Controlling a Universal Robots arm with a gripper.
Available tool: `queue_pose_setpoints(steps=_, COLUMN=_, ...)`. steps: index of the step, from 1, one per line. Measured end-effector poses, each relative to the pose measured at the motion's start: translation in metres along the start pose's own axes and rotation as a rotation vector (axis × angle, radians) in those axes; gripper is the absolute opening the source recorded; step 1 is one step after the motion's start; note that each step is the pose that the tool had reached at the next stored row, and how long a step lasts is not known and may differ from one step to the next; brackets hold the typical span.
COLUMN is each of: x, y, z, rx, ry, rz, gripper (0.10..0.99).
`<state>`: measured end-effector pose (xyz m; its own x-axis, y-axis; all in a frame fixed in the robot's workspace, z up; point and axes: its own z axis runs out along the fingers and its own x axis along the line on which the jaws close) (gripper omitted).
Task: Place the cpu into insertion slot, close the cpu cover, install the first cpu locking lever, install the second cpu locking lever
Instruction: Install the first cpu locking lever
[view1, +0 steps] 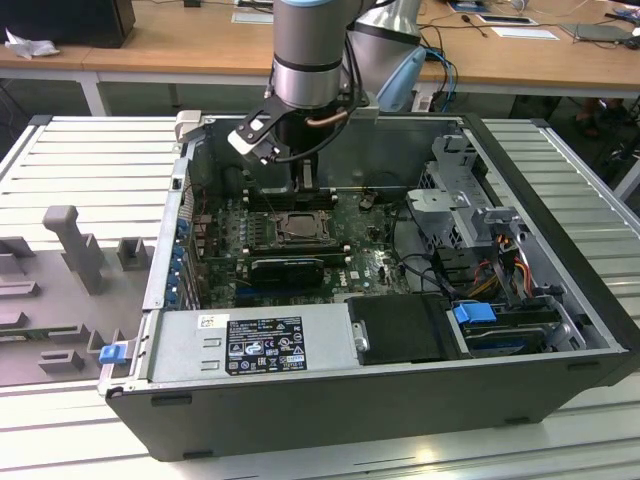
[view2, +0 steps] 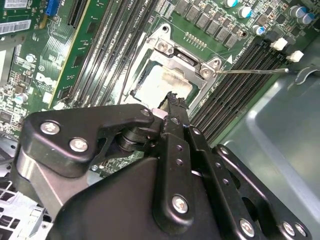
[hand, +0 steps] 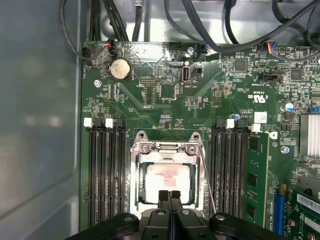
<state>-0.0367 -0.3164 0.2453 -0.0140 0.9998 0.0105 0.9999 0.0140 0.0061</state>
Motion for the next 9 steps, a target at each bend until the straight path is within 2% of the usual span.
queue_pose_setpoints(steps=3, x=0.0001, y=0.0001, z=-0.0053, rx=0.000, ry=0.0000, rz=0.000, gripper=0.106)
queue_pose_setpoints(steps=9, x=0.0001, y=0.0001, z=-0.0106, rx=0.000, ry=0.0000, rz=0.000, gripper=0.106)
